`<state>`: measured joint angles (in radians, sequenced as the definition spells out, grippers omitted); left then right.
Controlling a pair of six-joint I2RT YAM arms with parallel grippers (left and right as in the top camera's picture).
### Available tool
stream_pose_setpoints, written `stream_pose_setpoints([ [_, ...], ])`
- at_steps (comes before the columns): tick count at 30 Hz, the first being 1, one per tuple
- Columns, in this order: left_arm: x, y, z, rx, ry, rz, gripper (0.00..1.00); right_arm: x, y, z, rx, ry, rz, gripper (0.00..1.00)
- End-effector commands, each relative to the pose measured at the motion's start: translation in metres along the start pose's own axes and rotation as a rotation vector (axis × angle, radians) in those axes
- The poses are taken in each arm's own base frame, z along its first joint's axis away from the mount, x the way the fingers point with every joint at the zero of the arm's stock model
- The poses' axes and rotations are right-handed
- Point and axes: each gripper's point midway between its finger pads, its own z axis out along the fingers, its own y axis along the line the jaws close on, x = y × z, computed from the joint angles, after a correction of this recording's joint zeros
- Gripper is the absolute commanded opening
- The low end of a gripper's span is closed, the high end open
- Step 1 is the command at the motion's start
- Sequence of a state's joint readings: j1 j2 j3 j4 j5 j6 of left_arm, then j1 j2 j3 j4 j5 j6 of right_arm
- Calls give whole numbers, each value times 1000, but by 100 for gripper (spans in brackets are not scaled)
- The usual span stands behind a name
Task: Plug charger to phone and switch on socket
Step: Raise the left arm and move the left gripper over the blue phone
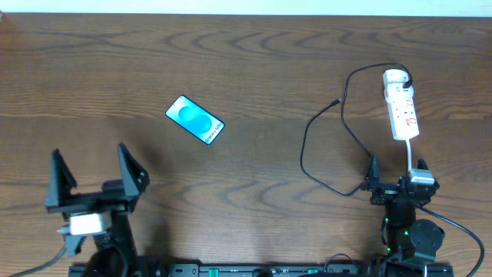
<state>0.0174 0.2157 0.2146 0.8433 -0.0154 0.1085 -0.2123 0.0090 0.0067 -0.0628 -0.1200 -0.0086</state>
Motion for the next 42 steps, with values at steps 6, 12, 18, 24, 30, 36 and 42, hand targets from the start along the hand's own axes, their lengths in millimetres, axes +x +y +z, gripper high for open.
stream_pose_setpoints([
  [6,-1,-3,87,-14,159,-34,95,1,-1,0,5,0,-7,99],
  [12,49,-9,130,-36,584,-109,95,1,-1,0,5,0,-7,99],
  [18,90,-12,140,-86,942,-143,95,1,-1,0,5,0,-7,99],
  [24,139,-17,133,-94,1245,-127,95,1,-1,0,5,0,-7,99],
  [30,192,-37,108,-27,1507,-176,95,1,-1,0,5,0,-7,99],
  [36,224,-81,76,158,1698,-386,95,1,-1,0,5,0,-7,99],
  [42,252,-85,63,110,1791,-445,95,1,-1,0,5,0,-7,99],
])
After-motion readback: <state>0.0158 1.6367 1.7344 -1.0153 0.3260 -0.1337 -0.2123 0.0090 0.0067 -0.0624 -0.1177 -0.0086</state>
